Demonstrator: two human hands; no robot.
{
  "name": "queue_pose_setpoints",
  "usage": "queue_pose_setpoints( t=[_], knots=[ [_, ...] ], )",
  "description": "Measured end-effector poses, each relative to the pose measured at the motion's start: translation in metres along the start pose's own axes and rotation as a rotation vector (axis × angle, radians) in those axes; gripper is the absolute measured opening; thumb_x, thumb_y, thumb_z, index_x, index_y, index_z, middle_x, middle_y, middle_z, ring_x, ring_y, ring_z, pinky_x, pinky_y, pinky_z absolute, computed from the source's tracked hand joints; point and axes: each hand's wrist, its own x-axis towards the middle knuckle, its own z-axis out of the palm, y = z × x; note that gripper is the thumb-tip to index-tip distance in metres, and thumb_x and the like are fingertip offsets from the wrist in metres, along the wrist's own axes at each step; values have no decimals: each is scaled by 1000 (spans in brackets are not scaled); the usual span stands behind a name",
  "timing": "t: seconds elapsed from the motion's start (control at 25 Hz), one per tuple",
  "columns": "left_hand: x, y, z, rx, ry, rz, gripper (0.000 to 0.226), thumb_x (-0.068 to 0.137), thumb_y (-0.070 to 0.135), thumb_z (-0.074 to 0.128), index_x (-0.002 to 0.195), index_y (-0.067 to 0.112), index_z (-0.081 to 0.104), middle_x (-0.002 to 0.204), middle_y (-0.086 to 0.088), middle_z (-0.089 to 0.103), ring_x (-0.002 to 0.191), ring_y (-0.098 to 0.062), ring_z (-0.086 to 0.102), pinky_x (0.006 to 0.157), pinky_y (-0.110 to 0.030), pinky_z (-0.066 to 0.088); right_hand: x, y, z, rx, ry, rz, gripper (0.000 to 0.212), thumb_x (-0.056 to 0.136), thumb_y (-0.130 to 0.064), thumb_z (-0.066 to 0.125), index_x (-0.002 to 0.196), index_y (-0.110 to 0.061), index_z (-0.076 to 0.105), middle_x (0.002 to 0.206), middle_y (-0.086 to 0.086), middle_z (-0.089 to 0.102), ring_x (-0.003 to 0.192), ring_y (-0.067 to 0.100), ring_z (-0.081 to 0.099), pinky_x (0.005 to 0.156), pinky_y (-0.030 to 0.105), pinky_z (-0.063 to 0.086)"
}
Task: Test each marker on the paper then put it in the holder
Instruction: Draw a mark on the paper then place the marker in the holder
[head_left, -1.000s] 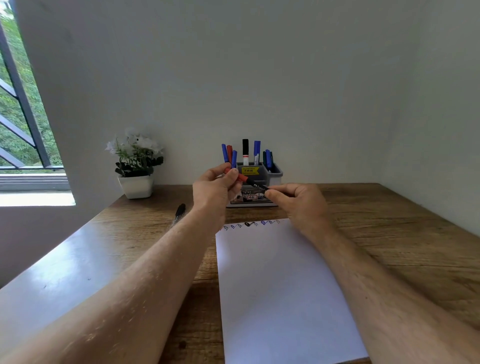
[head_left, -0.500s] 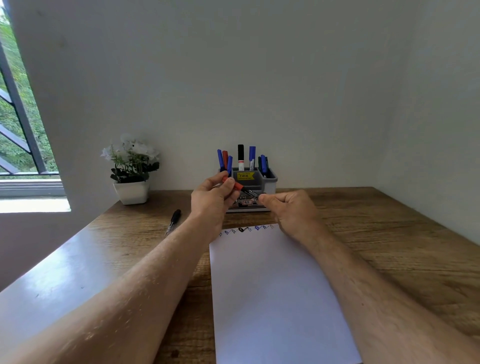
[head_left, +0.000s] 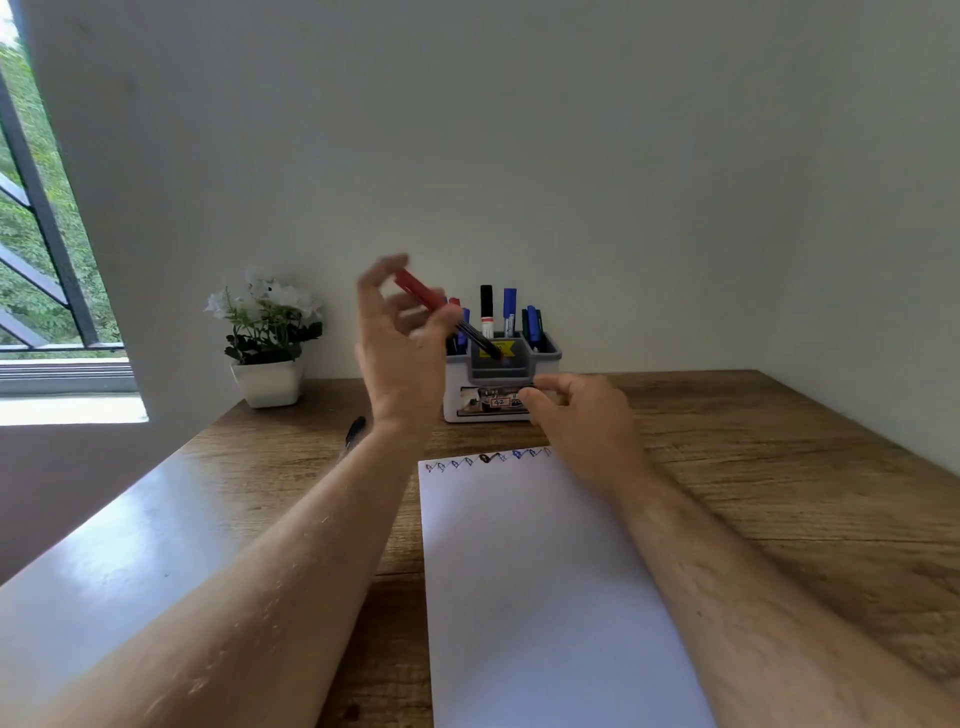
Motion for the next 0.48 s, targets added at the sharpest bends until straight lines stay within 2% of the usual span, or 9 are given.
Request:
queue_pose_setpoints(
  t=[0.08, 0.16, 0.24, 0.32, 0.4, 0.48],
  knots=[
    [10, 1, -1, 25, 95, 139, 58, 81, -7, 71, 114, 32, 43, 100, -6, 70, 86, -12, 72, 77, -27, 59, 0, 0, 0, -37, 5, -12, 36, 97, -29, 60, 130, -15, 64, 112, 4, 73, 92, 8, 66, 84, 22, 57],
    [17, -4, -2, 49, 142, 180, 53, 83, -5, 70, 112, 26, 38, 99, -2, 70, 87, -10, 72, 82, -29, 59, 0, 0, 1, -58, -26, -27, 37, 97, -27, 60, 132, -16, 62, 111, 4, 72, 93, 10, 66, 87, 29, 58],
    [21, -14, -3, 126, 124, 191, 47, 85, -3, 69, 113, 19, 38, 97, 2, 70, 86, -7, 72, 83, -26, 58, -2, 0, 2, -71, -69, -43, 37, 97, -26, 59, 133, -17, 60, 103, 5, 71, 90, 12, 65, 87, 34, 58],
    [23, -24, -2, 221, 82, 193, 43, 87, 1, 69, 118, 13, 41, 96, 5, 70, 84, -1, 71, 77, -17, 56, -2, 0, 3, -81, -92, -58, 37, 97, -26, 59, 132, -17, 61, 105, 6, 72, 91, 14, 67, 86, 32, 58],
    [25, -29, -2, 284, 57, 173, 44, 88, 6, 69, 122, 15, 43, 99, 6, 70, 84, 0, 71, 73, -13, 54, 1, 1, 4, -105, -105, -70, 34, 97, -25, 59, 130, -17, 63, 106, 9, 73, 85, 11, 63, 82, 28, 55],
    [27, -32, -2, 331, 41, 152, 45, 88, 8, 70, 124, 19, 44, 105, 4, 69, 84, -2, 71, 69, -10, 53, 3, 1, 6, -132, -113, -66, 33, 97, -26, 59, 128, -18, 64, 107, 10, 72, 82, 8, 57, 82, 31, 54]
  ],
)
